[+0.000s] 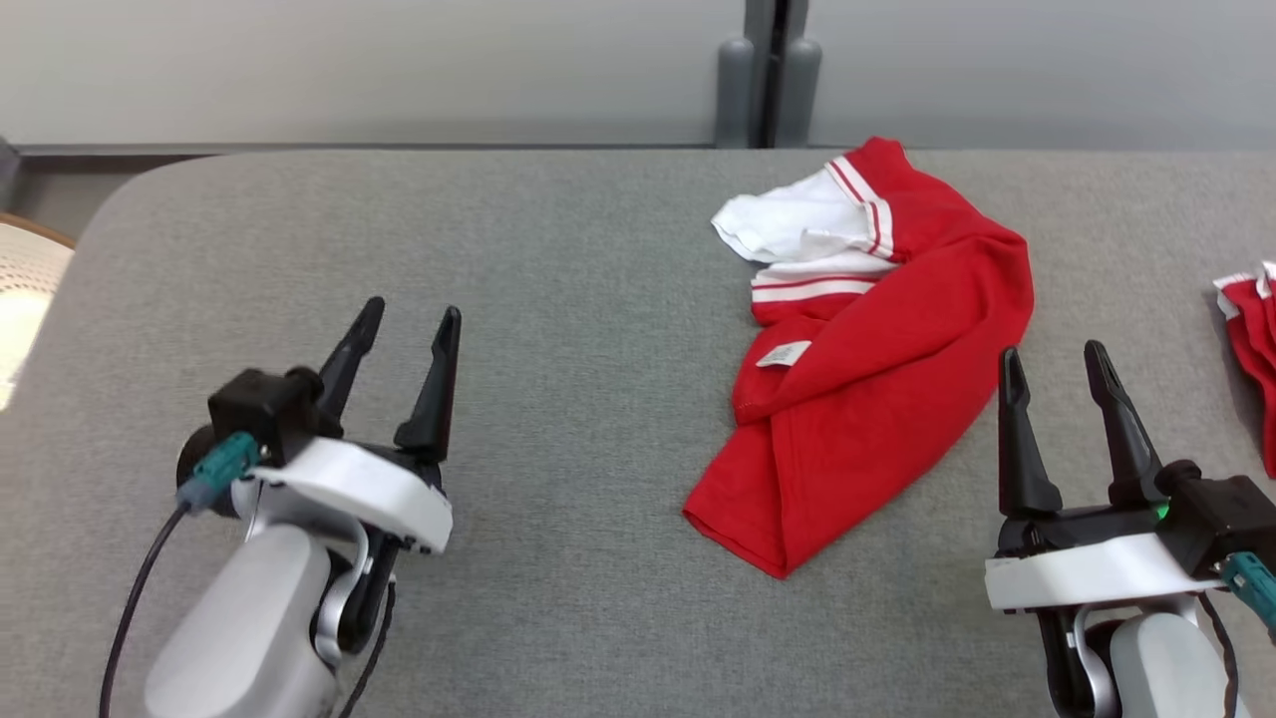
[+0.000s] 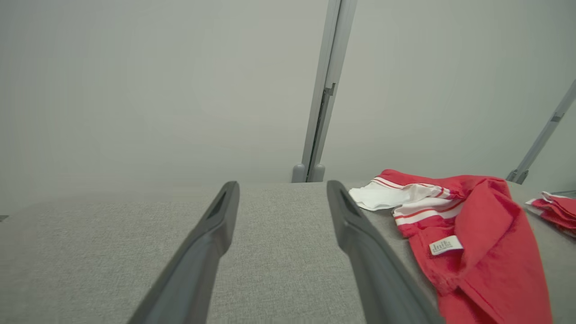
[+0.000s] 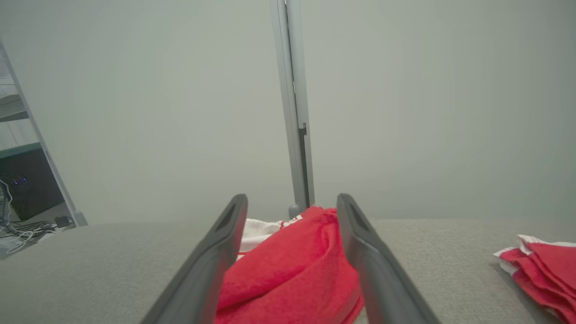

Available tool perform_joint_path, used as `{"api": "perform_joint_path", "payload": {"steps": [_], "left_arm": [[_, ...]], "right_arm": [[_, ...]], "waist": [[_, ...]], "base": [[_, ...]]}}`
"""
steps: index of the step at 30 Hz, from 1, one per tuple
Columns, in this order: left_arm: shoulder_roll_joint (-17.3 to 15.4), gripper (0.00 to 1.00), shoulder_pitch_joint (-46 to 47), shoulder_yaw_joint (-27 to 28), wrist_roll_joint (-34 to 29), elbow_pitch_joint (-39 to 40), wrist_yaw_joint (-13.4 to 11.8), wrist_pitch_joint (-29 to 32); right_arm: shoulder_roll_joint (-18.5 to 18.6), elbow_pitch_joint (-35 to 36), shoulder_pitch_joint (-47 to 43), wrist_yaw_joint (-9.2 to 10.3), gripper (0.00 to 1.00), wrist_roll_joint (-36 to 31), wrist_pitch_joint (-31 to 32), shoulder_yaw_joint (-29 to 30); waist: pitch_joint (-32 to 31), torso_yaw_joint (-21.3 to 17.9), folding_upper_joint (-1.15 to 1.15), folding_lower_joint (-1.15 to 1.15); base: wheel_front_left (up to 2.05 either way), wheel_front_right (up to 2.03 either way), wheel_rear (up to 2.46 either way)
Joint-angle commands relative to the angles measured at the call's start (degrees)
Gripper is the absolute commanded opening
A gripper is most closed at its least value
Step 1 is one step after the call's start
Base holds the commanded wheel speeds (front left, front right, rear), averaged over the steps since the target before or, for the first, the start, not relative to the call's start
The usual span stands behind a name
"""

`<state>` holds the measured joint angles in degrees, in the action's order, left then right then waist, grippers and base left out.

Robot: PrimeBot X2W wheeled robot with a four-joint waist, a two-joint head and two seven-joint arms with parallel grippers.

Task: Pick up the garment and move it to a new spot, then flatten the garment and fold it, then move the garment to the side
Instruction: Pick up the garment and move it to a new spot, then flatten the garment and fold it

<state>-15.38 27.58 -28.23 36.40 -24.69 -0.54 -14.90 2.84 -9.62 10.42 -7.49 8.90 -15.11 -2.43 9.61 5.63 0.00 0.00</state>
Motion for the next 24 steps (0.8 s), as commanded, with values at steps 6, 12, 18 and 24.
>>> {"api": "perform_joint_path", "payload": {"steps": [6,12,18,24], "left_arm": [[1.85,1.0,-9.63,6.96,-6.02,9.4,1.52,-0.31],[5.74,1.0,-16.05,13.61,-11.02,12.97,4.19,-0.31],[7.75,1.0,-15.81,16.74,-14.05,11.95,6.26,-0.22],[9.69,1.0,-14.98,18.38,-15.35,10.97,7.43,-0.22]], "right_arm": [[0.14,-0.18,-2.18,0.02,1.0,-0.23,-0.06,-0.01],[0.11,-0.18,-3.07,0.02,1.0,0.16,-0.05,-0.59],[0.11,-0.7,-2.4,0.02,1.0,-0.02,-0.06,-2.12],[0.14,-4.87,1.16,0.02,1.0,0.46,-0.05,-7.22]], "waist": [[-3.02,1.55,0.0,0.0],[-3.37,1.15,0.0,0.0],[-2.87,1.65,0.0,0.0],[-0.93,2.62,0.0,0.0]], "base": [[0.0,0.0,0.0],[0.0,0.0,0.0],[0.0,0.0,0.0],[0.0,0.0,0.0]]}}
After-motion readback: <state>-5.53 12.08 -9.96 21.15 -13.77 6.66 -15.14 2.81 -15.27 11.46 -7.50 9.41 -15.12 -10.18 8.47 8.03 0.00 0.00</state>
